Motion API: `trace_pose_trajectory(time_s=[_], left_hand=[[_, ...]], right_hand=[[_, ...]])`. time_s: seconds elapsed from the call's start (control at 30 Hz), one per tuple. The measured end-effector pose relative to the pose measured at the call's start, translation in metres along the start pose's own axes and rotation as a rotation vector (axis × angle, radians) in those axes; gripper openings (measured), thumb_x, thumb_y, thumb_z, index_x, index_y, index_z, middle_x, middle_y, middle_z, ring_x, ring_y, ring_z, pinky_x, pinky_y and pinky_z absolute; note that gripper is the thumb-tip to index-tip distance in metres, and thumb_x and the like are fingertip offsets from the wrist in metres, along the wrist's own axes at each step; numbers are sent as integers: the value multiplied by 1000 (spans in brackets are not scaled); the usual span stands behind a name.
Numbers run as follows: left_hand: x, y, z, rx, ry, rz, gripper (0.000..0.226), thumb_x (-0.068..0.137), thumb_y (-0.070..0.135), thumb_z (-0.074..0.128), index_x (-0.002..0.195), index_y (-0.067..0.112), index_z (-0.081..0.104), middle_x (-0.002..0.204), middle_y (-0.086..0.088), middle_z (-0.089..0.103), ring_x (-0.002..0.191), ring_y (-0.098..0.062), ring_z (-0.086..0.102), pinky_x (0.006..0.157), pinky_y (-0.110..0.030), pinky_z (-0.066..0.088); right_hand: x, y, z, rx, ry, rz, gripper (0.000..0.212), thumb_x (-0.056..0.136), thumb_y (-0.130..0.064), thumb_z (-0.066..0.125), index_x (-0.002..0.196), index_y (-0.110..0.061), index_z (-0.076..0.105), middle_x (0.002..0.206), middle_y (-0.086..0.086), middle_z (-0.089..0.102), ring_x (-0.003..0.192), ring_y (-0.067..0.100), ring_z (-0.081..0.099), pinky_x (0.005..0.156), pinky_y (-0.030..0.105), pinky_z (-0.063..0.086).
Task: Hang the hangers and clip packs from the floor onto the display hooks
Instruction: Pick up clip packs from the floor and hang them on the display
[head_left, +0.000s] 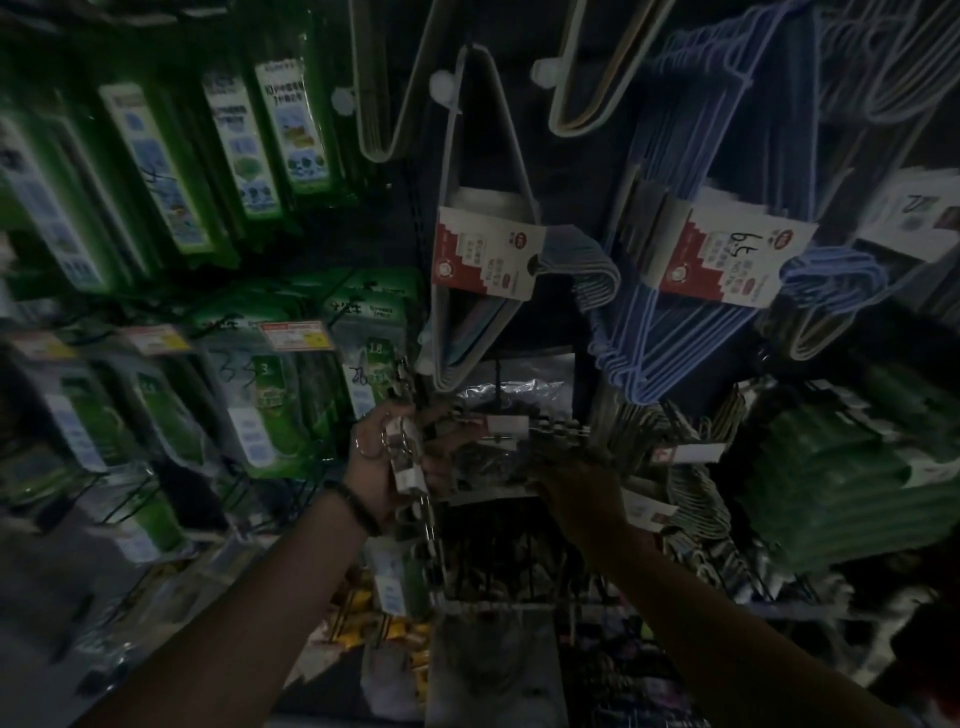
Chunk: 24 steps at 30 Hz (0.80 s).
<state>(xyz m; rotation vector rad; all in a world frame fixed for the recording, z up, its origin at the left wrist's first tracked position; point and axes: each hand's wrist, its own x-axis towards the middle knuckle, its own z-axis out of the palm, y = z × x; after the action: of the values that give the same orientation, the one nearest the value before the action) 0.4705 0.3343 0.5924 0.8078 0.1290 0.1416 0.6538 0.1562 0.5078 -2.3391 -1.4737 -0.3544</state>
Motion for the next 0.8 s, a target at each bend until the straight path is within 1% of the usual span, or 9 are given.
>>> trace_pose_trajectory(time_s=[0.13,0.2,0.3,0.37,0.43,0.57,0.67,0.77,0.8], left_hand=[[2,7,16,-44,82,-34,107,47,30,97,145,17,55,137,-29,60,46,-18,49,54,-24,46],[3,7,15,-35,109,-32,99,60,33,87,151,18,51,140,-31,56,45,-20,52,53,-24,48],[3,10,14,6,149,-45,84,80,43,52,160,21,39,146,-30,51,47,-19,50,53,-25,45],[4,12,15,22,143,-48,81,83,44,45,160,21,38,148,-31,50,48,-17,47,55,-26,43],[3,13,15,20,124,-50,84,79,41,54,159,22,39,148,-31,50,49,-17,46,56,-26,44],[3,13,14,26,104,-54,98,68,33,74,159,21,40,151,-32,47,49,-17,46,56,-25,44],[1,9,14,49,93,-20,102,67,32,81,159,17,40,152,-34,44,49,-18,47,55,-26,44],[-2,5,8,7,40,1,100,66,31,90,155,14,47,156,-32,42,53,-18,48,58,-27,43],[-4,4,10,-8,35,-11,91,70,32,88,151,14,52,154,-30,47,54,-19,50,58,-28,43]], right_hand=[[15,-1,-8,-124,200,-166,28,75,-25,83,103,-29,83,109,0,80,97,32,77,87,48,61],[21,2,-8,-163,282,-195,23,84,-30,71,103,-30,84,107,0,81,94,32,77,84,46,61],[26,9,-7,-164,222,-157,18,84,-30,74,99,-29,85,104,2,81,88,30,78,77,42,63],[32,13,-9,-146,151,-112,22,78,-26,86,100,-23,85,101,7,81,83,32,78,73,40,63],[44,15,-12,-131,9,-62,28,83,-25,85,110,-20,82,105,12,79,88,35,76,77,43,62],[64,16,-9,-104,-183,34,41,107,-40,51,144,-25,59,140,8,64,123,30,64,101,42,52],[77,14,-4,-124,-25,47,38,99,-30,69,135,-16,66,134,16,64,117,32,67,91,40,57],[86,8,-5,-28,-210,165,42,104,-27,59,144,-15,56,147,14,52,134,33,52,106,46,49],[91,8,-3,-23,-186,172,41,102,-21,63,141,-10,58,144,18,54,132,37,54,105,48,50]])
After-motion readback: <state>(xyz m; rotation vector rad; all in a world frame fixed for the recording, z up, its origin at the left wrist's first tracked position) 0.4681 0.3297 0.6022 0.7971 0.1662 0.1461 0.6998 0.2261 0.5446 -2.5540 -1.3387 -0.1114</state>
